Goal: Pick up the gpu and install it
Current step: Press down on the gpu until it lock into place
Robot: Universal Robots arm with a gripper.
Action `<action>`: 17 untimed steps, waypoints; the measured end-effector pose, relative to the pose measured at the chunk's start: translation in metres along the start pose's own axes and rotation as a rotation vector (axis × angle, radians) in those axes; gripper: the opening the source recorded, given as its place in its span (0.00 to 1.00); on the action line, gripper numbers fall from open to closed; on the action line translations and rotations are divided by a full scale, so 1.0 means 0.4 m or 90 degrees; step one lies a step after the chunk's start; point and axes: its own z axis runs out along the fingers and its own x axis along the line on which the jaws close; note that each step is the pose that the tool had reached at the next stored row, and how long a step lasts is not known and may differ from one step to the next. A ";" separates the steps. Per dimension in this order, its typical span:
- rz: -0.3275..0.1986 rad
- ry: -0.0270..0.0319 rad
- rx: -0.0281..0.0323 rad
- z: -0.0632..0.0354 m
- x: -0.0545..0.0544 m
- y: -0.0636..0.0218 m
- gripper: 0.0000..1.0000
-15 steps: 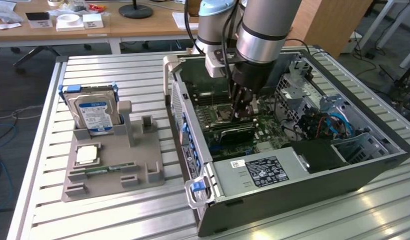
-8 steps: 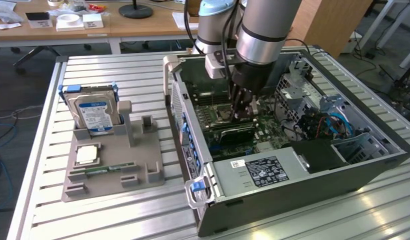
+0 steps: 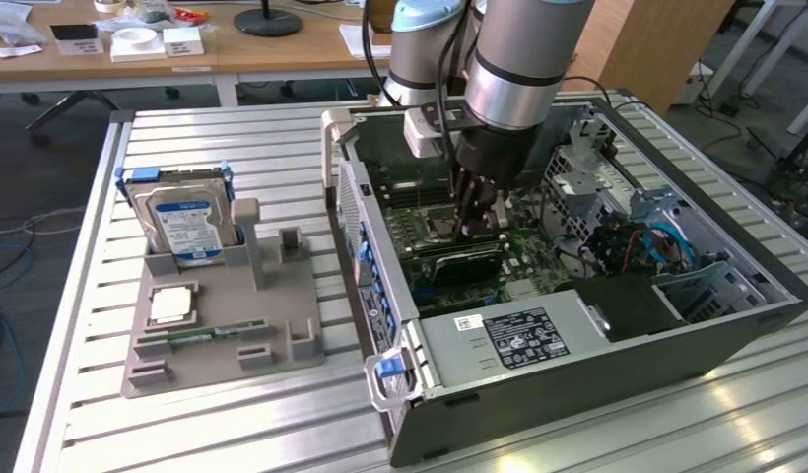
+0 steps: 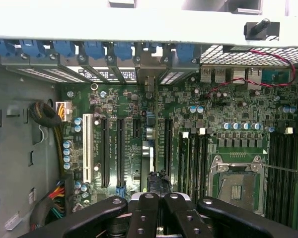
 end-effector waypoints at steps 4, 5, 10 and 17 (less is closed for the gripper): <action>0.000 -0.0002 0.0001 0.004 0.000 0.000 0.11; 0.000 -0.0001 0.0000 0.005 0.000 0.000 0.11; 0.000 0.0000 0.0000 0.008 0.000 0.000 0.11; 0.000 -0.0001 -0.0001 0.017 0.001 0.000 0.11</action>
